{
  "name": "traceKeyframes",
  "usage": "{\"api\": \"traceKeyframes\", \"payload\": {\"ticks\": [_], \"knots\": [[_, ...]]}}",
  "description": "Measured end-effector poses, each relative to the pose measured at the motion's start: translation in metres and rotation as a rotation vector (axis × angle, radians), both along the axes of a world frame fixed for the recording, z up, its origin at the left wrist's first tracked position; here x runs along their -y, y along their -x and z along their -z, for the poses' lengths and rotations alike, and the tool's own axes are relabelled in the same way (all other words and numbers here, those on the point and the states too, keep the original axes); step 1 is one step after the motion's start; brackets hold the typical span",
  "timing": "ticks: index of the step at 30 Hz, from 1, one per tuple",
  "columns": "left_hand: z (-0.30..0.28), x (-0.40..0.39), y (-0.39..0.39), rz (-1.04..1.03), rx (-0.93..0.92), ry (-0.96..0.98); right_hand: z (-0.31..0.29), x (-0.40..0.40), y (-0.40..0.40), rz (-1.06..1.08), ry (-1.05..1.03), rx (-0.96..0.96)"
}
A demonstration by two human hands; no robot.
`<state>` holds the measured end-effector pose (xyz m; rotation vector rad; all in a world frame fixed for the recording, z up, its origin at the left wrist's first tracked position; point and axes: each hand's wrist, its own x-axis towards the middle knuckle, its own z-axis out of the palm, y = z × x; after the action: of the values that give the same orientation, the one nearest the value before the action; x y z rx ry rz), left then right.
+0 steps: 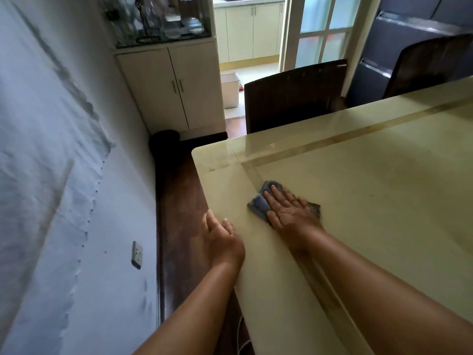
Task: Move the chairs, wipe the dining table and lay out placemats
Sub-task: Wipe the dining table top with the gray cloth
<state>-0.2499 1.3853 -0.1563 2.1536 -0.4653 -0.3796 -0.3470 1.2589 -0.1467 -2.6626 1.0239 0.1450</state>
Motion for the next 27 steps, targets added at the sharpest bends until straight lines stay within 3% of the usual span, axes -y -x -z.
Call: {"api": "traceKeyframes", "payload": {"ticks": [5, 11, 15, 22, 24, 27], "knots": [[-0.005, 0.04, -0.032, 0.155, 0.264, -0.224, 0.005, 0.046, -0.019, 0.113, 0.015, -0.017], [0.004, 0.061, -0.039, 0.224, 0.316, -0.191, 0.004, 0.111, -0.058, 0.347, 0.05, 0.001], [0.003, 0.064, -0.041, 0.232, 0.301, -0.197, 0.006, 0.107, -0.102, 0.526, 0.044, -0.011], [0.003, 0.062, -0.049, 0.264, 0.331, -0.191, 0.016, 0.051, -0.125, 0.056, 0.027, 0.065], [0.0, 0.062, -0.047, 0.267, 0.339, -0.168, 0.014, 0.054, -0.103, 0.032, 0.022, 0.077], [-0.004, 0.062, -0.047, 0.278, 0.366, -0.129, 0.008, 0.073, -0.057, 0.167, 0.024, 0.082]]}}
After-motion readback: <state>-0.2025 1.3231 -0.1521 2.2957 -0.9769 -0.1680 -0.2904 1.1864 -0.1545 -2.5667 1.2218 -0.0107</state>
